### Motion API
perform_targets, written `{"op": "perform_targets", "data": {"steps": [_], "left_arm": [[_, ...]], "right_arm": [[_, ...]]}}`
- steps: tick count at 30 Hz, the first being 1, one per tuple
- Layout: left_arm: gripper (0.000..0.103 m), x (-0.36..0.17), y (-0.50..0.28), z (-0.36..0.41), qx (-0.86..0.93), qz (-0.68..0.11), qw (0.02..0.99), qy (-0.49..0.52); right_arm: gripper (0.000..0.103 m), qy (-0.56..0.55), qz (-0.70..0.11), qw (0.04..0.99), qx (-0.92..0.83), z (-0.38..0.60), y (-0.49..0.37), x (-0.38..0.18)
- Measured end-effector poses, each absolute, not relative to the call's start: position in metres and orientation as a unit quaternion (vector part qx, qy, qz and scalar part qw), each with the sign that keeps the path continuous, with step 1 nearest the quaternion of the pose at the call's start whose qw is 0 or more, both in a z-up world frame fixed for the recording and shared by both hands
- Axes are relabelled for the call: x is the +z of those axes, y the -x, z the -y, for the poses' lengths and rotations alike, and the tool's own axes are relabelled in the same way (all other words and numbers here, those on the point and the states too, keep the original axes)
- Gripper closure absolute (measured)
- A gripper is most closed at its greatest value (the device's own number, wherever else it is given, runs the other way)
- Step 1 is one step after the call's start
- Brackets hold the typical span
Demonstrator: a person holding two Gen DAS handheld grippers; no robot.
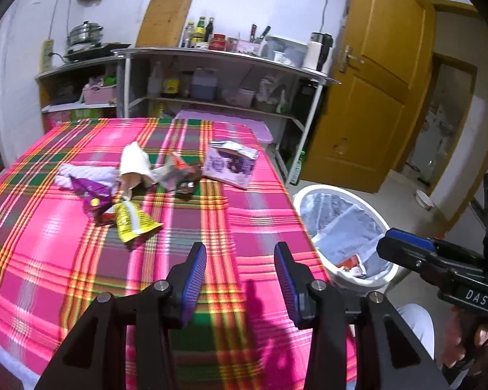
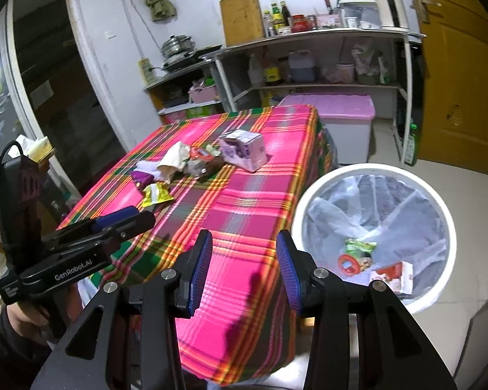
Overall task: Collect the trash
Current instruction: 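Move both open tools back over the table toward the wrappers, then grasp the yellow wrapper with the right tool while the left tool grasps the purple wrapper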
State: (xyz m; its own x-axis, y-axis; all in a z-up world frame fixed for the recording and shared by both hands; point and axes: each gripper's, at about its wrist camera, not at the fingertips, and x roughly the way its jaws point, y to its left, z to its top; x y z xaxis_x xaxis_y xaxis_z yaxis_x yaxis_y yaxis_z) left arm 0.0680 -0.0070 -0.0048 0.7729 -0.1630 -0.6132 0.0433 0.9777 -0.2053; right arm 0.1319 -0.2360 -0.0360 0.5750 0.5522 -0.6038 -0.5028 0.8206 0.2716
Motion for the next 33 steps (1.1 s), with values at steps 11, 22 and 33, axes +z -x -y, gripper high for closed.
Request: {"op": "perform_targets", "data": {"steps": [11,22,33], "left_arm": [[0.06,-0.009,-0.056,-0.03,-0.029,-0.324,0.94,0.104],[0.06,-0.01,-0.046,-0.076,0.013,-0.317,0.939,0.132],[0.06,-0.013,-0.047,-0.111,0.036,-0.314,0.936,0.151]], "right_arm": [[0.06,-0.006,-0.354,0.872,0.337,0.187,-0.137,-0.037],[0.058,0.024,-0.365,0.853,0.373,0.13,-0.156,-0.042],[0.05,0.055,-0.384,0.829,0.402,0.075,-0.179,-0.054]]}}
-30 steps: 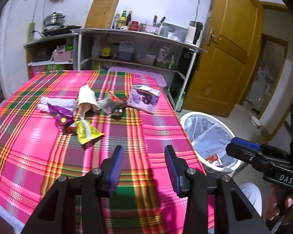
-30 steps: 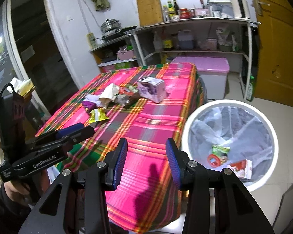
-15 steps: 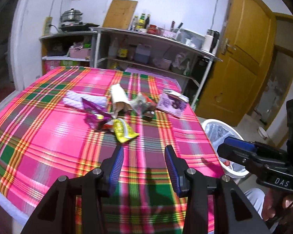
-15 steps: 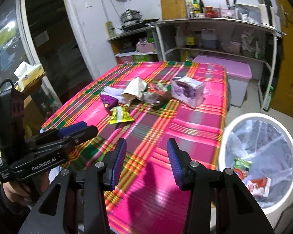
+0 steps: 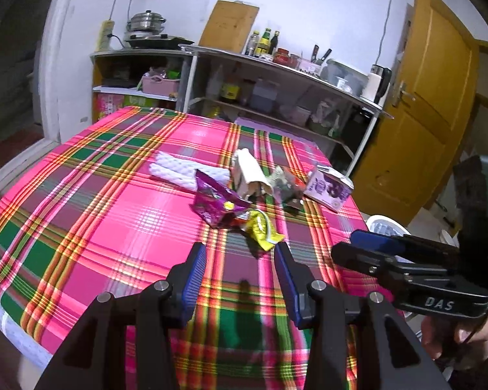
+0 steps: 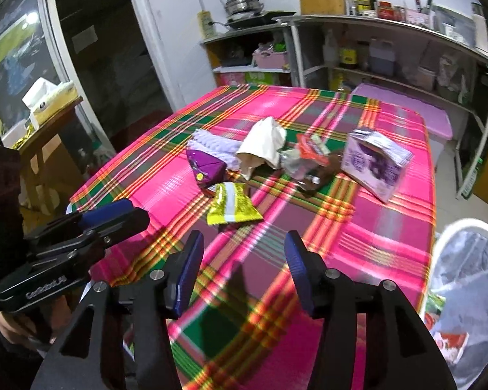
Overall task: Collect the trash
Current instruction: 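Grasp the yellow wrapper with the right tool while the left tool grasps the purple wrapper, then lift the purple wrapper with the left tool while the right tool lifts the yellow wrapper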
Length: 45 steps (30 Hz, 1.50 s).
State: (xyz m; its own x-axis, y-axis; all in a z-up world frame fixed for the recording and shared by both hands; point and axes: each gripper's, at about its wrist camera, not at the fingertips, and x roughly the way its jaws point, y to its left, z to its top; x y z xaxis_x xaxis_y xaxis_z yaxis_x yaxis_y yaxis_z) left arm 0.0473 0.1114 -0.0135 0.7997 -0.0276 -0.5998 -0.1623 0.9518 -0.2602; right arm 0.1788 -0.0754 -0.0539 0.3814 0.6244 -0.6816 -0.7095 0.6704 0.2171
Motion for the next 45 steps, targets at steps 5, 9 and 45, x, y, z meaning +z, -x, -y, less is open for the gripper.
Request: {"op": "perform_targets", "data": {"steps": [5,9,45], "left_arm": [[0.06,-0.015,-0.05,-0.128,0.046,-0.312,0.935,0.159],[0.06,-0.015,-0.051,-0.14,0.054,-0.311,0.934,0.165],[0.052,-0.03,-0.125,-0.132,0.041,-0.342,0.919,0.19]], "right_arm": [[0.05,0.067,-0.394,0.819,0.411,0.052,-0.194,-0.061],[0.05,0.076,-0.405,0.81,0.417,0.036,-0.203,-0.069],[0.094,0.025,-0.429,0.818,0.382,0.085,-0.215,-0.081]]}}
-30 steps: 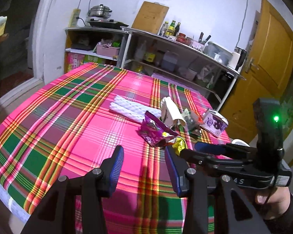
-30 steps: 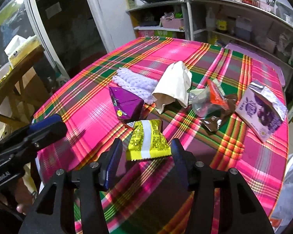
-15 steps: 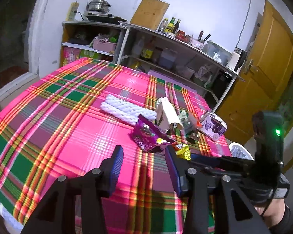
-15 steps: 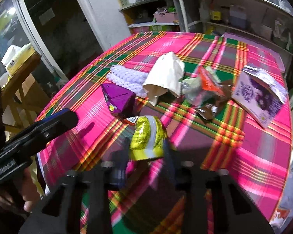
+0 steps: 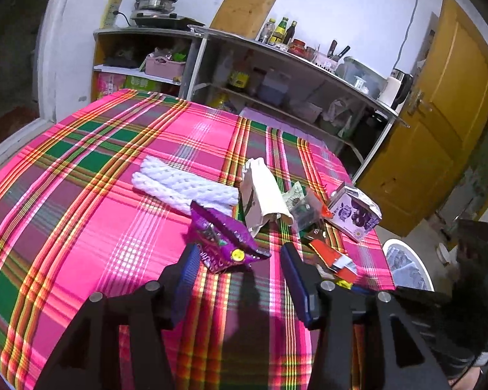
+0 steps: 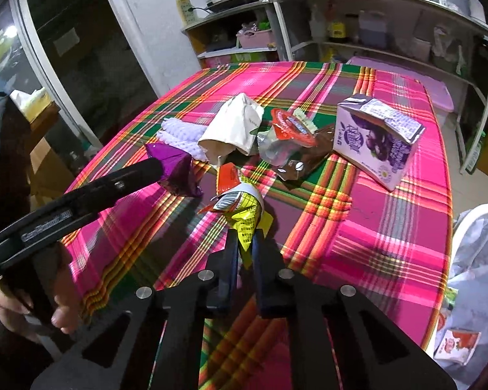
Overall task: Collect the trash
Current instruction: 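Lift the purple wrapper with the left tool while the right tool lifts the yellow wrapper, then carry the purple wrapper with the left tool while the right tool carries the yellow wrapper over the bin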
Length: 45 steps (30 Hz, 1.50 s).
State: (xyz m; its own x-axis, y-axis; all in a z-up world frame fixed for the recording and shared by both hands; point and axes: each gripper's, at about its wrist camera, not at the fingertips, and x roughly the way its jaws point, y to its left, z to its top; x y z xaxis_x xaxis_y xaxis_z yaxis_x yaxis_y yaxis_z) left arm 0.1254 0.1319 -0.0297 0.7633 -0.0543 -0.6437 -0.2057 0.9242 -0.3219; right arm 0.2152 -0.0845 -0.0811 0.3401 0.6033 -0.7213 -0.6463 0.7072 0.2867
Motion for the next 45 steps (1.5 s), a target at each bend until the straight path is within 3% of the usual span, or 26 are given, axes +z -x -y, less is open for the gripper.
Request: {"op": "perform_targets", "data": {"steps": [16,18,20,21,45], "left_arm": [[0.052,-0.046,-0.157,-0.132,0.095,-0.369,0.904,0.192],[0.056,-0.047,-0.156,-0.133,0.094,-0.37,0.905,0.189],[0.074,-0.048,-0.156,-0.132,0.094,-0.373,0.905,0.179],[0.075,-0.048,-0.155,-0.131,0.091,-0.375,0.906,0.175],[0.077,0.006,-0.09,-0.038,-0.035,-0.329,0.936,0.12]], "right_arm": [[0.095,-0.006,-0.424,0.829,0.365,0.116,-0.215,-0.076],[0.095,-0.007,-0.423,0.83,0.364,0.119,-0.214,-0.075],[0.095,-0.009,-0.42,0.832,0.361,0.123,-0.212,-0.073],[0.095,-0.01,-0.419,0.833,0.36,0.124,-0.212,-0.072],[0.095,-0.042,-0.383,0.869,0.312,0.197,-0.174,-0.039]]}}
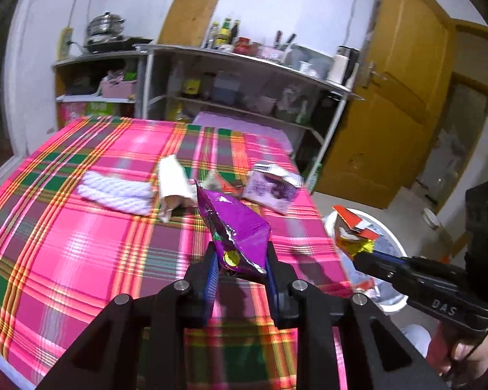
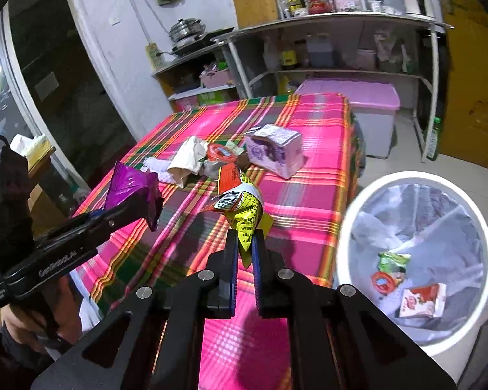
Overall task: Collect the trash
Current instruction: 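Carry the purple wrapper with the left tool while the right tool carries the yellow wrapper over the bin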
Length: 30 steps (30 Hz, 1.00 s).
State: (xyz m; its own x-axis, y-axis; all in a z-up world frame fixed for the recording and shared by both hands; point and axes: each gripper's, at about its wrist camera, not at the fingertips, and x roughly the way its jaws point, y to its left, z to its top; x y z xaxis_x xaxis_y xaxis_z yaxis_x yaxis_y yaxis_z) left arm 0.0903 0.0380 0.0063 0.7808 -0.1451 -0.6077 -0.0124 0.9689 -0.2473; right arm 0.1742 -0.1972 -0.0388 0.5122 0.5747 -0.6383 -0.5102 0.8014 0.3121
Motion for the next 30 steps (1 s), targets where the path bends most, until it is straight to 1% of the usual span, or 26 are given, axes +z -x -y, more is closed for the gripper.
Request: {"op": "perform_targets", "data": {"steps": [15,30], "left_arm": [[0.077,0.022,-0.095,0.035,-0.116,-0.329,0.933,0.086],[0.077,0.01,-0.127,0.101,-0.184,-0.353,0.916,0.054]], "right_arm": [[0.094,-0.071,-0.369,0.89,0.257,0.261,-0.165,-0.032],[0.094,-0.106,-0.383,0.896,0.198,0.321,-0.173,-0.05]]}}
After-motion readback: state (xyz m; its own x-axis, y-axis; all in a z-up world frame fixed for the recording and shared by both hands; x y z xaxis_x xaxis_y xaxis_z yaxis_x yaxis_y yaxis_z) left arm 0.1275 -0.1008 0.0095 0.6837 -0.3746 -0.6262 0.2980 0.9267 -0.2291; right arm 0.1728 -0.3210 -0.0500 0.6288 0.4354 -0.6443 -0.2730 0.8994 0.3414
